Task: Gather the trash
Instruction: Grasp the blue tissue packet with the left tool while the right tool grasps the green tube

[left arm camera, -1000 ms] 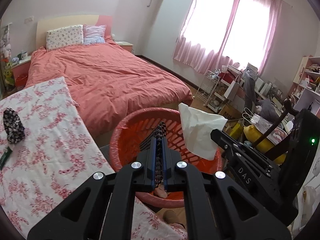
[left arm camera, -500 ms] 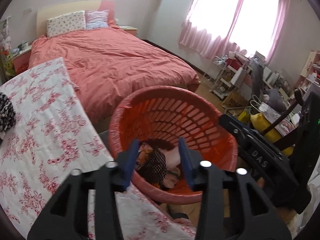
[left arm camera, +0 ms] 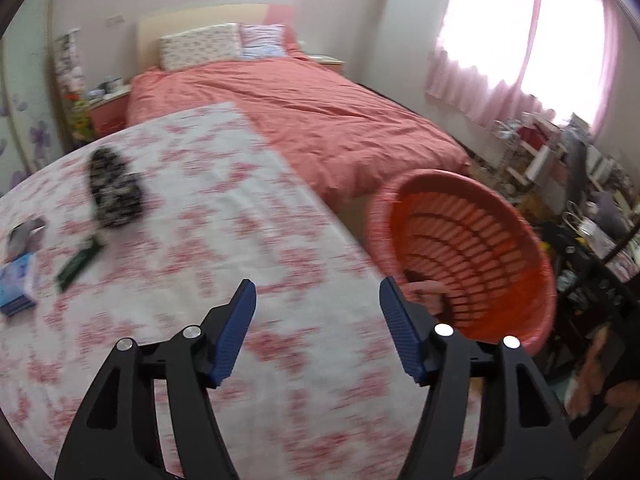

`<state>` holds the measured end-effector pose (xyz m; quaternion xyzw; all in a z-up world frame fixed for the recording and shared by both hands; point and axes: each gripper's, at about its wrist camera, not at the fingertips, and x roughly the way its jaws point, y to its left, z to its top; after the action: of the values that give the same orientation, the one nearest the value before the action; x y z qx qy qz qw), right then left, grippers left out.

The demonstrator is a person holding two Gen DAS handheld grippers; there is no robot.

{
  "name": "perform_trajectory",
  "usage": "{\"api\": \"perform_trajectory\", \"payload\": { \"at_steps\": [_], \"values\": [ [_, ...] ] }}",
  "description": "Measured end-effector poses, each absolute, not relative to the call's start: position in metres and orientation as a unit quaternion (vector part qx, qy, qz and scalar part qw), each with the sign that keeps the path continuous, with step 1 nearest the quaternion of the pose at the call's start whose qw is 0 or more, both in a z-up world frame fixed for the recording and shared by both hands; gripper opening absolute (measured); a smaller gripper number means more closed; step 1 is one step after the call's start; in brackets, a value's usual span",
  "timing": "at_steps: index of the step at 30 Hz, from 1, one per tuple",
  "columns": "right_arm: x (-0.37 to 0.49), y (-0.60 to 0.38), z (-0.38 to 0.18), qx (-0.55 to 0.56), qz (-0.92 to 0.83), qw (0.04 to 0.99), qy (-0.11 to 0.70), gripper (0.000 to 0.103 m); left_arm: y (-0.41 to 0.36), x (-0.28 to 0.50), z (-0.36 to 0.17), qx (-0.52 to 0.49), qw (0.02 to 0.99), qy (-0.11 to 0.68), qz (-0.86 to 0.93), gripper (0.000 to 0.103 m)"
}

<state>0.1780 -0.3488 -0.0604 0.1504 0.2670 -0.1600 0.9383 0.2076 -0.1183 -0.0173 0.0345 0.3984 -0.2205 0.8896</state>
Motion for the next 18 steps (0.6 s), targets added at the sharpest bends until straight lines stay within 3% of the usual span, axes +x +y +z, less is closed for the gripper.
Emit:
{"api": "perform_trajectory", "payload": {
  "at_steps": [14, 18],
  "values": [
    [0.204, -0.270, -0.053, 0.111, -0.093, 0.946, 0.291, 0.045, 0.051, 0.228, -0.017, 0.004, 0.924, 0.382, -0.008, 0.088],
    [0.212, -0.247, -0.054, 0.099, -0.073, 0.946, 0.299, 0.048, 0.097, 0.240, -0.024, -0.015, 0.919, 0.390, 0.049, 0.089]
  ]
}}
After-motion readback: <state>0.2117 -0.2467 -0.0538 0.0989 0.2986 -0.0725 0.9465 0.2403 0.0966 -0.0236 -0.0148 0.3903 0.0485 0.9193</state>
